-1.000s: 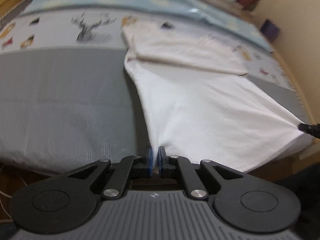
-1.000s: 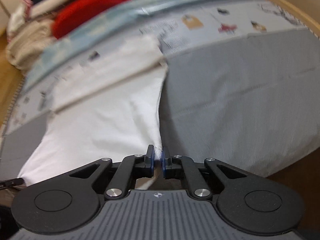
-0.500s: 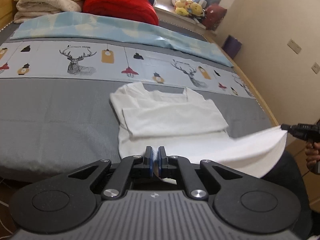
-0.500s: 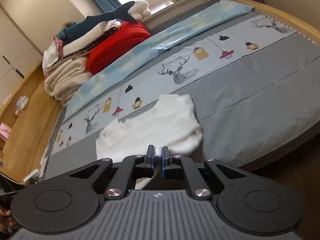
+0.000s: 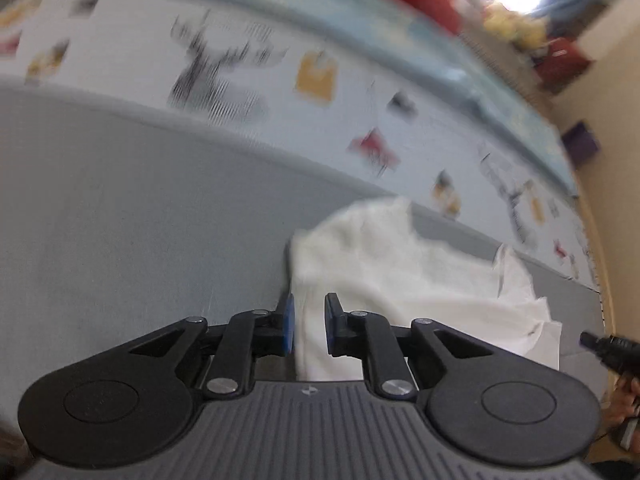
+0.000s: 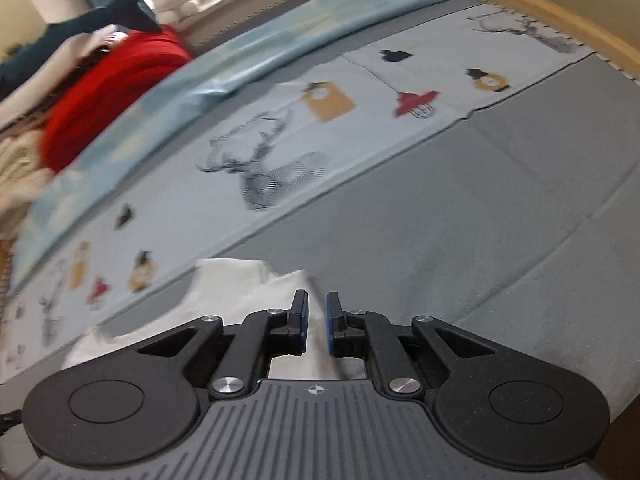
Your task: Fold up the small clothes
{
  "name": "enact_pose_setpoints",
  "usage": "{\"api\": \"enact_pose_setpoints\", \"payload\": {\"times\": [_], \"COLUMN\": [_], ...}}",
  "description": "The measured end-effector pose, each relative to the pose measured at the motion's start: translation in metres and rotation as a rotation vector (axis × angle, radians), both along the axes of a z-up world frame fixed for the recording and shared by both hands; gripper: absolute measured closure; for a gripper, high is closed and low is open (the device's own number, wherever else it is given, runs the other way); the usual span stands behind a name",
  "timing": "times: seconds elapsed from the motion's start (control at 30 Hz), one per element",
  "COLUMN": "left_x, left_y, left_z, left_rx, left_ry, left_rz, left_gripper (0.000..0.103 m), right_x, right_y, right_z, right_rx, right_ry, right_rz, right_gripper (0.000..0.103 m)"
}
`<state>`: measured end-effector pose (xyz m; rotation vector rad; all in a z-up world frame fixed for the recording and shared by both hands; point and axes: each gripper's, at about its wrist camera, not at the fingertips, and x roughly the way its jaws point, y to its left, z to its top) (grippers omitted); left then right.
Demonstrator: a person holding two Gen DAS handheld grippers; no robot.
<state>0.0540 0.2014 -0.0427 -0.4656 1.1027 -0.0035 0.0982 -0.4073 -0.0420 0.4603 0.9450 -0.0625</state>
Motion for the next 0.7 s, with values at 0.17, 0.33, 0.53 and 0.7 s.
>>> {"api": "enact_pose_setpoints", "payload": {"times": [0.17,0.33,0.53,0.7], "left_x": [0.015,0.022,0.033,0.041], "left_y": [-0.021,-0.029,-0.026,-0.032], "left_z": [-0.008,-0.04,-0.052,-0.046], "left_rx": [0.074,0.087,0.057,0.085], "left_ry": [0.014,0.095,0.098,0.074], "left_rz": [-0.098,-0.078,-0.052,-0.073], "left_gripper": [0.072,0.072,0.063,0.094], "right_x": [0.001,0.007,0.017,0.024], "right_y": [0.011,0.037,0.052,0.052], "right_z": [-0.006,-0.035,-0.047,-0.048], "right_rx": [-0.005,-0.073,-0.147,-0.142], "right_ry": [0.019,0.118,0.109,0.085], "right_rz": [0.1,0.198,0.218,0.205], "right_gripper": [0.087,0.08,0.078,0.091]}}
